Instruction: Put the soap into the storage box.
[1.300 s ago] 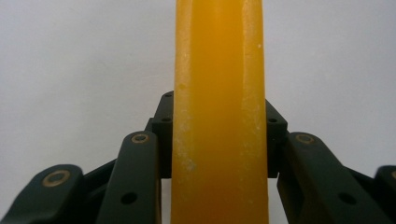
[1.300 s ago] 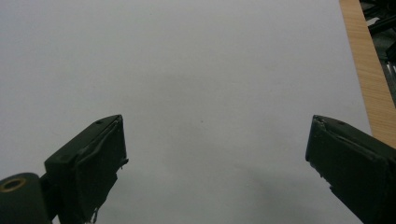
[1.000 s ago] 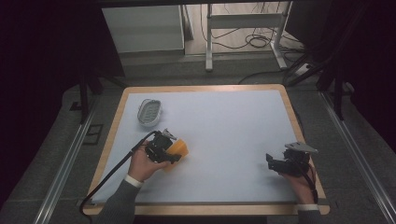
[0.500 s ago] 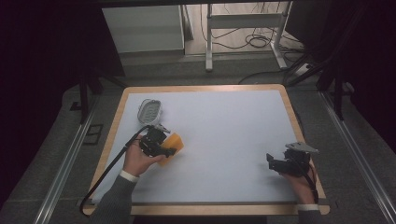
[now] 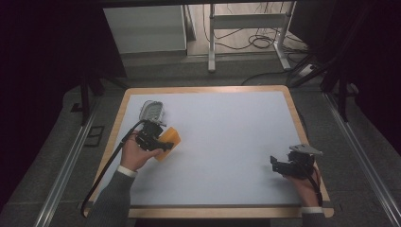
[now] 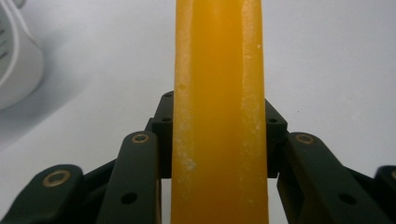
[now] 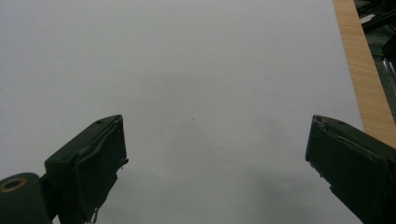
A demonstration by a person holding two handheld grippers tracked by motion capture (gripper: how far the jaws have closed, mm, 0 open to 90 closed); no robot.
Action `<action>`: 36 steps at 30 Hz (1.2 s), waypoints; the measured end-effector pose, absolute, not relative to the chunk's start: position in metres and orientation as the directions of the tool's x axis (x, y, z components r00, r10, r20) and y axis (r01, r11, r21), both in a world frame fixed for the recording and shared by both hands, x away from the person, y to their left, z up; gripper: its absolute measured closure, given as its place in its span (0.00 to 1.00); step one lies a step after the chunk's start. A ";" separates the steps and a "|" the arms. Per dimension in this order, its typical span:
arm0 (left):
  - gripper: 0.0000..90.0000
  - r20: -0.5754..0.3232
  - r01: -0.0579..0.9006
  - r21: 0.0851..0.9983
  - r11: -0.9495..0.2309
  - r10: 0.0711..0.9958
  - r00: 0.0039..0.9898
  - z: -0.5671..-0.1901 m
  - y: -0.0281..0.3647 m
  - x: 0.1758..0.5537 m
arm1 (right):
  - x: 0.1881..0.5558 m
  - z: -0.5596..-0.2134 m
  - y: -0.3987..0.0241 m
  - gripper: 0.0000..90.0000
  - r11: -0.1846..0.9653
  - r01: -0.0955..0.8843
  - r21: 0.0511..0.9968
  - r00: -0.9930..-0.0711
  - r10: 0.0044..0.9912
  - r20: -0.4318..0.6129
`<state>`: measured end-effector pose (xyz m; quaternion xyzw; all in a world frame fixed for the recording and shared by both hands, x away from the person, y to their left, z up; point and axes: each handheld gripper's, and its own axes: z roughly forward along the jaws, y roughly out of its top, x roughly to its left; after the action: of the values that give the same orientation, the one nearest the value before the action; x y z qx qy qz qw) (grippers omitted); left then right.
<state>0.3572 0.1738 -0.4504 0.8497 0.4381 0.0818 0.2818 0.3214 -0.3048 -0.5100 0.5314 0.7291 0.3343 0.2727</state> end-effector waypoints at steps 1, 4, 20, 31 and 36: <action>0.68 -0.110 0.699 0.550 -0.456 0.791 0.602 -0.449 0.175 0.359 | 0.321 -0.510 -0.305 0.06 0.210 0.594 0.777 -0.285 0.958 -0.040; 0.68 -0.108 0.703 0.547 -0.454 0.795 0.597 -0.447 0.178 0.363 | 0.322 -0.510 -0.305 0.06 0.209 0.594 0.777 -0.285 0.958 -0.040; 0.68 -0.103 0.718 0.554 -0.421 0.822 0.561 -0.430 0.192 0.385 | 0.323 -0.512 -0.307 0.06 0.207 0.602 0.772 -0.281 0.959 -0.037; 0.68 -0.107 0.735 0.551 -0.396 0.840 0.532 -0.423 0.201 0.402 | 0.323 -0.512 -0.308 0.06 0.204 0.602 0.772 -0.279 0.960 -0.036; 0.68 -0.104 0.741 0.551 -0.384 0.849 0.517 -0.420 0.204 0.409 | 0.323 -0.512 -0.308 0.06 0.202 0.603 0.771 -0.278 0.960 -0.034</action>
<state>0.4094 0.2039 -0.4195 0.8261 0.4814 0.0980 0.2762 0.3230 -0.3080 -0.5122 0.5373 0.7273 0.3319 0.2687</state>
